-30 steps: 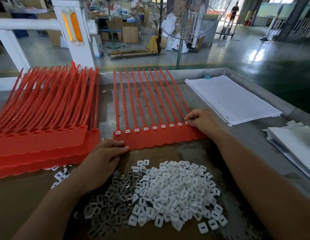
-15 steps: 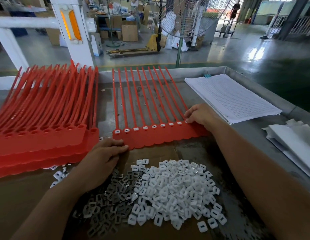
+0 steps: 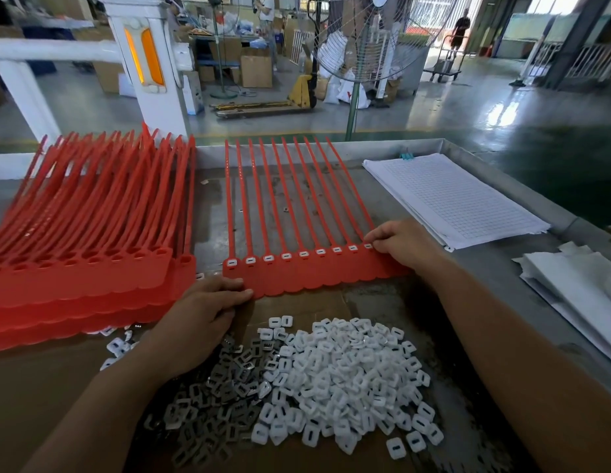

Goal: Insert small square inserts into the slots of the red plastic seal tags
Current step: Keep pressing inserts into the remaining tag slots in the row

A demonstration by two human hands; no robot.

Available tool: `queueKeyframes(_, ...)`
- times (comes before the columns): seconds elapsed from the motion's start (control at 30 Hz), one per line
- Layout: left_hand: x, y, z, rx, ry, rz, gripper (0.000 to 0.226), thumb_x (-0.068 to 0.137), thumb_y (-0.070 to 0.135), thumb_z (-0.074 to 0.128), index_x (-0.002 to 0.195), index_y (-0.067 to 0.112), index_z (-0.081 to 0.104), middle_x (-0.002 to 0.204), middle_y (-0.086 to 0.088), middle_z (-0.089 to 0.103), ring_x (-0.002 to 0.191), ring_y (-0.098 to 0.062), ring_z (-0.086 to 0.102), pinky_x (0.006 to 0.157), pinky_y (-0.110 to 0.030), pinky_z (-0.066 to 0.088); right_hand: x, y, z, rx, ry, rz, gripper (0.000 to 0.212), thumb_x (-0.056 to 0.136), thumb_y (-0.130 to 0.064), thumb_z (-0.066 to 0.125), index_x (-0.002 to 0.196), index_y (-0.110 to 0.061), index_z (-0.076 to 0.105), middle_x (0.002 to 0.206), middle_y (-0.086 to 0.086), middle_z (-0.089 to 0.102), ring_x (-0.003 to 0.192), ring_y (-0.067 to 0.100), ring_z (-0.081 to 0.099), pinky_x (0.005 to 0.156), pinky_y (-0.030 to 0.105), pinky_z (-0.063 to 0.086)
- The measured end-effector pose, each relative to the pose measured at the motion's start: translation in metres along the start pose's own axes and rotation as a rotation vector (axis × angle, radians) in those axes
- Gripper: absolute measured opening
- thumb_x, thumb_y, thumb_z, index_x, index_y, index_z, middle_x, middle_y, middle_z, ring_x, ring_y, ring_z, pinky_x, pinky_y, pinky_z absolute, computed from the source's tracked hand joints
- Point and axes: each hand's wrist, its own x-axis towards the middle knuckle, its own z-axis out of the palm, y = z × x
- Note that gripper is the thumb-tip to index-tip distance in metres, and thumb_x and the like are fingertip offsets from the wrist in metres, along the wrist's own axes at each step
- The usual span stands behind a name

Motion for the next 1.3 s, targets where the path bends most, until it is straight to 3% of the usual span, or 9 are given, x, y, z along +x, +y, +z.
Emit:
queueKeyframes(0.13, 0.0, 0.001, 0.0, 0.007, -0.002, 0.003, 0.038, 0.092, 0.008, 0.046, 0.125, 0.024, 0.053, 0.134, 0.012, 0.041, 0.122, 0.0, 0.029, 0.1, -0.011, 0.013, -0.018, -0.001, -0.003, 0.024, -0.002, -0.082, 0.017, 0.084, -0.006, 0.062, 0.099, -0.008, 0.07, 0.087, 0.005, 0.065, 0.071, 0.007, 0.055, 0.053, -0.001, 0.035)
queueKeyframes(0.23, 0.0, 0.002, 0.0, 0.012, -0.004, -0.002, 0.038, 0.092, 0.008, 0.045, 0.127, 0.024, 0.052, 0.135, 0.013, 0.04, 0.119, 0.004, 0.025, 0.096, -0.004, 0.01, -0.037, -0.004, -0.003, 0.076, -0.027, -0.147, 0.013, 0.082, -0.004, 0.064, 0.091, -0.011, 0.07, 0.074, -0.006, 0.062, 0.063, -0.003, 0.052, 0.057, -0.001, 0.037)
queueKeyframes(0.3, -0.001, 0.001, -0.001, 0.012, -0.004, 0.002, 0.038, 0.093, 0.008, 0.044, 0.127, 0.024, 0.052, 0.135, 0.013, 0.039, 0.117, 0.006, 0.023, 0.09, 0.004, 0.008, -0.048, -0.008, -0.006, 0.029, -0.156, -0.237, 0.013, 0.079, -0.006, 0.068, 0.083, -0.018, 0.071, 0.072, -0.015, 0.062, 0.064, -0.008, 0.055, 0.063, -0.001, 0.037)
queueKeyframes(0.4, -0.001, 0.002, -0.001, 0.013, -0.004, -0.004, 0.038, 0.093, 0.008, 0.044, 0.126, 0.025, 0.052, 0.135, 0.014, 0.039, 0.117, 0.006, 0.024, 0.097, -0.004, 0.011, -0.061, -0.016, -0.011, -0.073, -0.419, -0.311, 0.02, 0.076, -0.014, 0.072, 0.075, -0.034, 0.068, 0.068, -0.018, 0.066, 0.065, -0.011, 0.057, 0.064, 0.001, 0.039)
queueKeyframes(0.53, -0.001, 0.003, -0.002, 0.004, -0.014, -0.023, 0.039, 0.093, 0.008, 0.044, 0.126, 0.026, 0.052, 0.135, 0.014, 0.039, 0.119, 0.005, 0.024, 0.1, -0.011, 0.013, -0.067, -0.02, -0.005, -0.175, -0.589, -0.318, 0.013, 0.075, -0.02, 0.075, 0.084, -0.028, 0.071, 0.071, -0.022, 0.066, 0.067, -0.012, 0.057, 0.065, 0.002, 0.041)
queueKeyframes(0.73, 0.0, 0.003, -0.003, 0.017, -0.005, -0.018, 0.039, 0.092, 0.008, 0.045, 0.125, 0.026, 0.053, 0.135, 0.013, 0.04, 0.122, 0.001, 0.027, 0.102, -0.012, 0.014, -0.066, -0.02, 0.001, -0.183, -0.571, -0.306, 0.016, 0.074, -0.016, 0.075, 0.074, -0.029, 0.066, 0.067, -0.017, 0.064, 0.063, -0.011, 0.057, 0.066, 0.011, 0.045)
queueKeyframes(1.0, 0.001, 0.001, -0.002, 0.003, -0.003, -0.018, 0.038, 0.092, 0.008, 0.044, 0.125, 0.026, 0.053, 0.135, 0.014, 0.04, 0.118, 0.005, 0.025, 0.101, -0.012, 0.014, -0.064, -0.016, -0.001, -0.146, -0.599, -0.31, 0.02, 0.078, -0.015, 0.072, 0.072, -0.03, 0.059, 0.067, -0.025, 0.064, 0.066, -0.009, 0.058, 0.064, 0.008, 0.045)
queueKeyframes(1.1, 0.001, 0.001, -0.002, -0.002, 0.0, -0.022, 0.039, 0.092, 0.008, 0.045, 0.125, 0.026, 0.053, 0.134, 0.015, 0.04, 0.118, 0.006, 0.024, 0.102, -0.013, 0.013, -0.062, -0.014, -0.005, -0.058, -0.582, -0.289, 0.021, 0.079, -0.01, 0.07, 0.073, -0.028, 0.059, 0.067, -0.019, 0.065, 0.064, -0.008, 0.058, 0.063, 0.007, 0.043)
queueKeyframes(1.3, 0.001, 0.001, -0.002, -0.003, 0.007, -0.01, 0.039, 0.092, 0.007, 0.045, 0.125, 0.026, 0.053, 0.134, 0.015, 0.04, 0.116, 0.007, 0.025, 0.097, -0.005, 0.011, -0.05, -0.008, -0.007, 0.146, -0.247, -0.269, 0.023, 0.081, 0.005, 0.062, 0.077, -0.017, 0.062, 0.076, -0.002, 0.06, 0.068, 0.0, 0.053, 0.065, 0.004, 0.039)
